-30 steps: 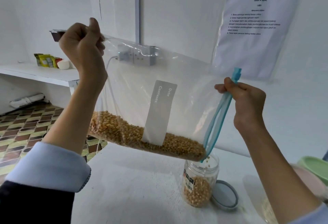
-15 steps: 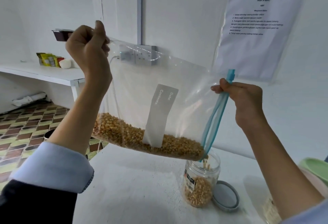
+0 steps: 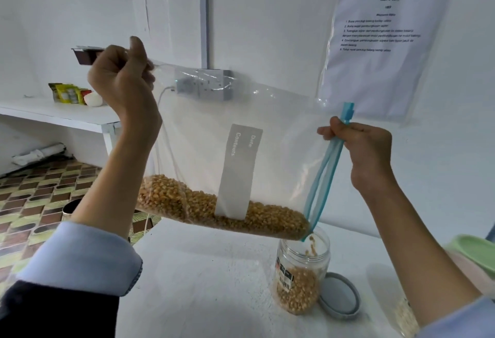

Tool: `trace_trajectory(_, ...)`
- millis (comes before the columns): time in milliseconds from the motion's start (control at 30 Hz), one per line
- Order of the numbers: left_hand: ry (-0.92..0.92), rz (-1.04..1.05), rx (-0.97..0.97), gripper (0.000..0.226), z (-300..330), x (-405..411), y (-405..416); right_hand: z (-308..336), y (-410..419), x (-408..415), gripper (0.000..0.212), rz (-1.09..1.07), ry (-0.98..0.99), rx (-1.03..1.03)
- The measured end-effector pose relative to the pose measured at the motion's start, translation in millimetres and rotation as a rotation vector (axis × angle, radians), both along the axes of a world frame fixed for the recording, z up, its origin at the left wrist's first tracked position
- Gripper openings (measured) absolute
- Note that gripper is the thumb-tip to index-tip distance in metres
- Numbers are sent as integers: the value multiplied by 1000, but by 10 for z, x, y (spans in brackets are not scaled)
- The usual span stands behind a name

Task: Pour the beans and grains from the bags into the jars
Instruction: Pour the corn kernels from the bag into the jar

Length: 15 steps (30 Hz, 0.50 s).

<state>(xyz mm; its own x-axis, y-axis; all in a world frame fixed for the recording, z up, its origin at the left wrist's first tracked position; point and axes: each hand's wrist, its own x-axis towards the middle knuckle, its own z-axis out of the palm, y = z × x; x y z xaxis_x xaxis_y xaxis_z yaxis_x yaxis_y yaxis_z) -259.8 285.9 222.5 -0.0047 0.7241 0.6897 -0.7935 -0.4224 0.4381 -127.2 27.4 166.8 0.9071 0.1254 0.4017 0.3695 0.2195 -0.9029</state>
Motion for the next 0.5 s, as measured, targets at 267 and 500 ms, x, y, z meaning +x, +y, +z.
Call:
trace_trajectory(267,10,20,7,38,19,-20,8,4,41,-15,19,32,-23,-25)
trace_trajectory(500,9,19,19,38,50,-55,32,-9,66,-52,18,31,-58,-6)
